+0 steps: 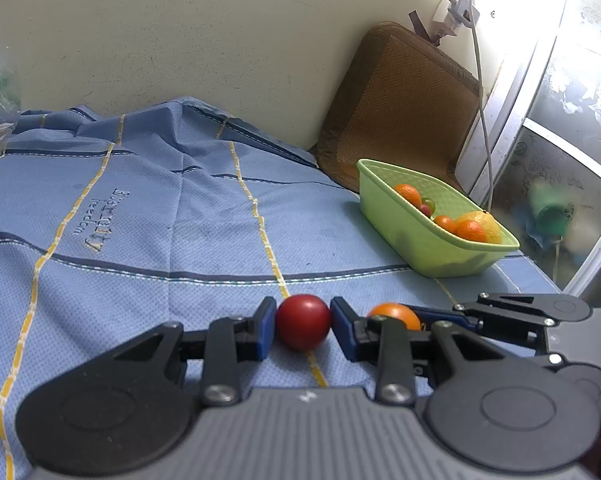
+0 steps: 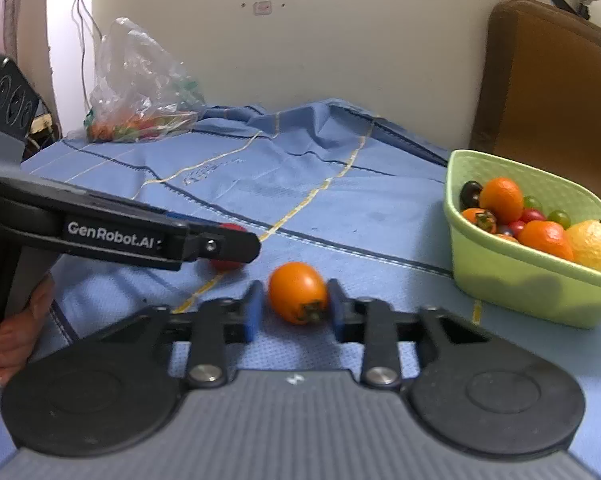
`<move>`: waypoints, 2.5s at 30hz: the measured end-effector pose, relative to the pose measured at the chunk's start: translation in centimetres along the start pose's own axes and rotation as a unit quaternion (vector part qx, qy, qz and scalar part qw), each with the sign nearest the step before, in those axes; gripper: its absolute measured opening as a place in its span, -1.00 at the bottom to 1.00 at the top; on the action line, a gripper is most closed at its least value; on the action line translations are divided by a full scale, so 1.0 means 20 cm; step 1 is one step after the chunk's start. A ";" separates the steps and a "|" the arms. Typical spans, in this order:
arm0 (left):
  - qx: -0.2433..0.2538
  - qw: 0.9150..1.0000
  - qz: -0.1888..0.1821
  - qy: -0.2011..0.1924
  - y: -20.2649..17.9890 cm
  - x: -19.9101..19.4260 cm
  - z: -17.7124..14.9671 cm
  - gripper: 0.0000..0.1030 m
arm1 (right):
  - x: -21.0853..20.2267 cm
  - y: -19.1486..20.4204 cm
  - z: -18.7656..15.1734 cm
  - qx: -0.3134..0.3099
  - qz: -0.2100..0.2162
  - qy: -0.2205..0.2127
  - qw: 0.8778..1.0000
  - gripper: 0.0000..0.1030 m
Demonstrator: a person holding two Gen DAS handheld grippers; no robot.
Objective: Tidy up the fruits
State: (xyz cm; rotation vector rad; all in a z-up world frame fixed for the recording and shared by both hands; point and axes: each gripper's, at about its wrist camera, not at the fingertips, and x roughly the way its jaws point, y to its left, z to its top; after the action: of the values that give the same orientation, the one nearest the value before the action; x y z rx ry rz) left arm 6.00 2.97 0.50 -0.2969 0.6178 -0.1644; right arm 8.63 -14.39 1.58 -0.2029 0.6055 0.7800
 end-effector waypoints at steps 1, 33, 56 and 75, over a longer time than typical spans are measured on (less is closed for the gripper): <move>0.000 1.000 0.000 0.000 0.00 0.00 0.00 -0.41 | 0.00 -0.01 0.00 0.006 0.002 0.000 1.000 -0.36; 0.002 1.000 -0.001 -0.001 0.00 0.00 0.00 -0.41 | -0.01 -0.01 -0.01 0.016 0.003 -0.003 1.000 -0.35; 0.007 1.000 -0.004 0.001 0.00 0.00 0.00 -0.41 | -0.02 -0.03 -0.02 0.031 0.008 -0.006 0.999 -0.35; 0.007 1.000 -0.005 -0.001 0.00 0.00 0.00 -0.41 | -0.03 -0.03 -0.02 0.029 0.006 -0.009 1.000 -0.36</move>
State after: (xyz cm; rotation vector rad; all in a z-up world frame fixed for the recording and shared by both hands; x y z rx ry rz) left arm 6.01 2.93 0.53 -0.2866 0.6136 -0.1771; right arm 8.57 -15.29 1.46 -0.1385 0.6111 0.7746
